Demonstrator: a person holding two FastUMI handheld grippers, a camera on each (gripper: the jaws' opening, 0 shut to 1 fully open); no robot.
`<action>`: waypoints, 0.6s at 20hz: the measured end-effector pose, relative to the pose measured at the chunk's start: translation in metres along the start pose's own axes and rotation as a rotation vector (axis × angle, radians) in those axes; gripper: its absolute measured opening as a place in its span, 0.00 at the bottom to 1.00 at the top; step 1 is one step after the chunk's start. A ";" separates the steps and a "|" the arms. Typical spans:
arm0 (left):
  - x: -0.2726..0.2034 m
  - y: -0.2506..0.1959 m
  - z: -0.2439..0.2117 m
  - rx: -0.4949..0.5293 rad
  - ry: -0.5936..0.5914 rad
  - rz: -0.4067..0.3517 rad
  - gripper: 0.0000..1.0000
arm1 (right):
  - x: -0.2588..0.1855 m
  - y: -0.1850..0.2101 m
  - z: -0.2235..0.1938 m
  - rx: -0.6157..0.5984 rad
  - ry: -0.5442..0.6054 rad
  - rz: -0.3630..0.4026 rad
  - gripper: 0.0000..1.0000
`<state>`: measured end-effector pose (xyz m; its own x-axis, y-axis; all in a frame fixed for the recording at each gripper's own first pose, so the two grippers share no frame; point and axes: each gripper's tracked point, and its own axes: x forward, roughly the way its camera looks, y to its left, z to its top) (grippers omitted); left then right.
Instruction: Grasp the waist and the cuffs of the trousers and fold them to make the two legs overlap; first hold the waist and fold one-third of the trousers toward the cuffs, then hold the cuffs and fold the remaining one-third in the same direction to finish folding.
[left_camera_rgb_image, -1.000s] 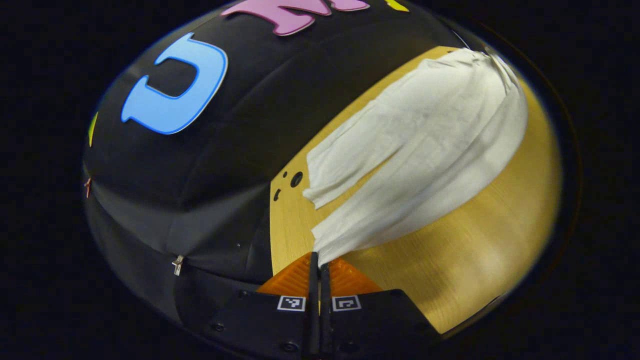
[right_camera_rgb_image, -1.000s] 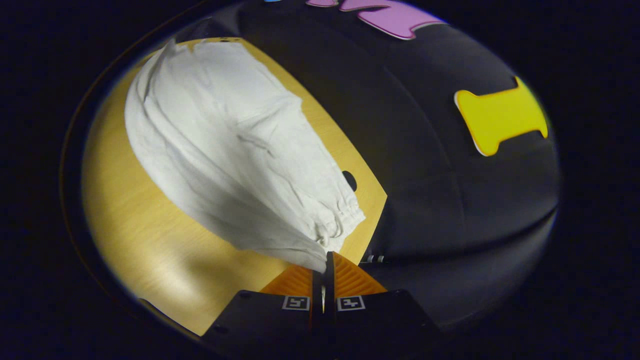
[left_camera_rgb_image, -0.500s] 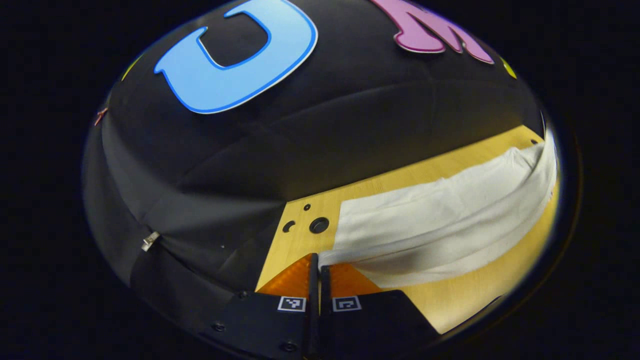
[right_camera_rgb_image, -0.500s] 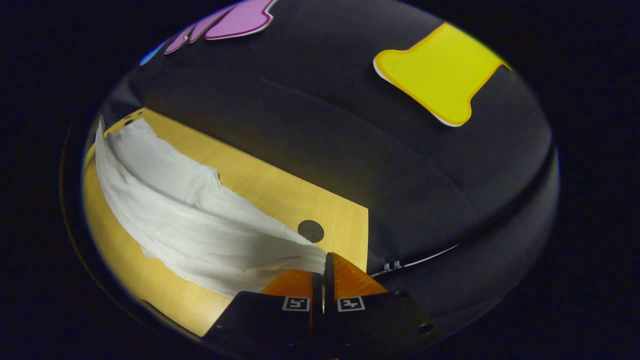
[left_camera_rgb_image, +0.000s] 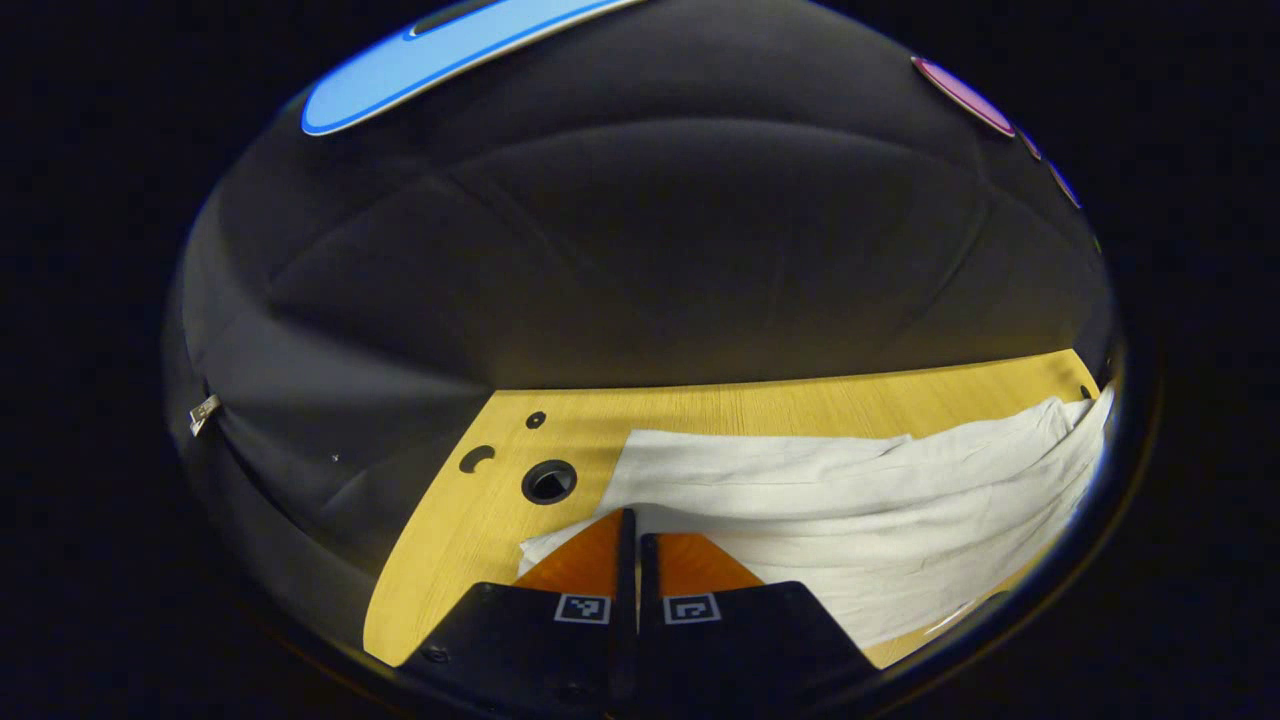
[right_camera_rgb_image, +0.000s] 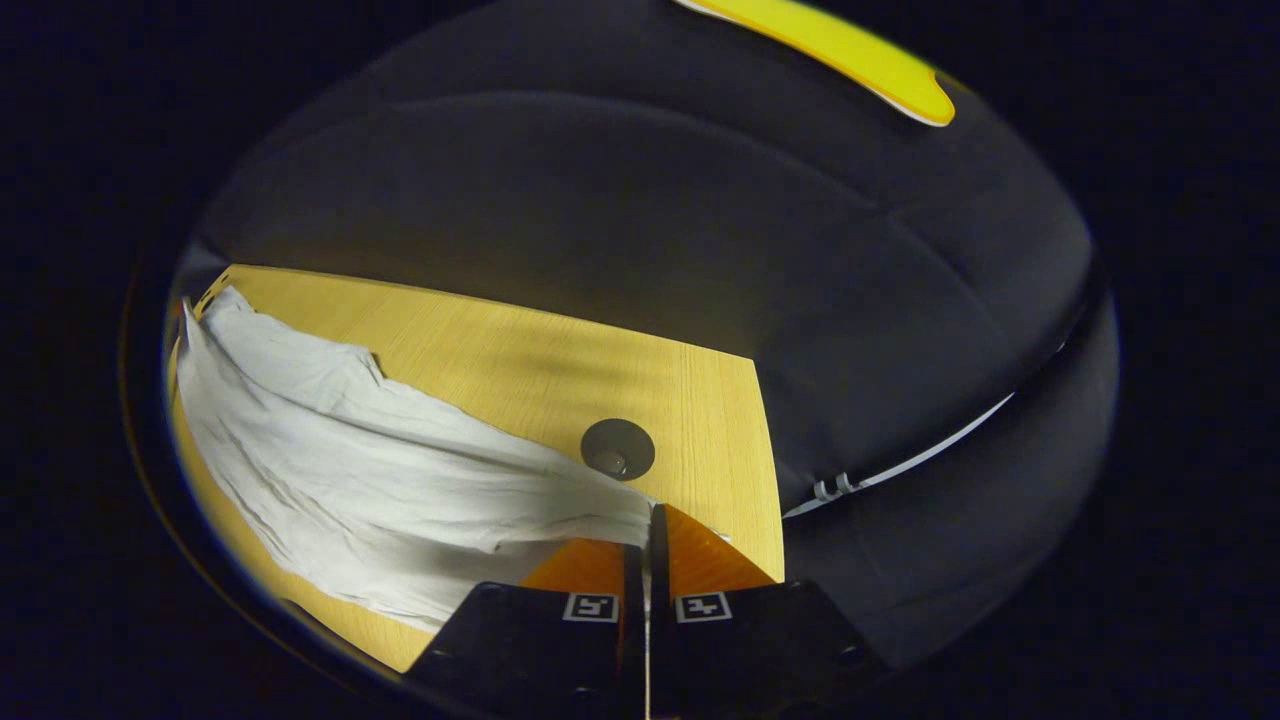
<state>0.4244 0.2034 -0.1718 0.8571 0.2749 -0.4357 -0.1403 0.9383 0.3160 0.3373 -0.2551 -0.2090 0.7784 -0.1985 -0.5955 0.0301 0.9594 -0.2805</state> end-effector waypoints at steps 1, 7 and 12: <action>0.004 0.001 -0.005 0.003 0.016 0.015 0.05 | 0.001 0.002 -0.001 0.025 0.005 -0.002 0.08; -0.019 0.002 0.017 -0.088 -0.065 0.068 0.43 | -0.003 0.016 -0.005 0.134 0.017 0.046 0.70; -0.069 0.005 0.041 -0.124 -0.173 0.053 0.97 | -0.034 0.004 -0.010 0.248 -0.041 0.037 0.98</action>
<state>0.3848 0.1811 -0.1059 0.9177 0.2948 -0.2662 -0.2385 0.9449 0.2241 0.3042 -0.2467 -0.1972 0.8064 -0.1591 -0.5696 0.1500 0.9867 -0.0632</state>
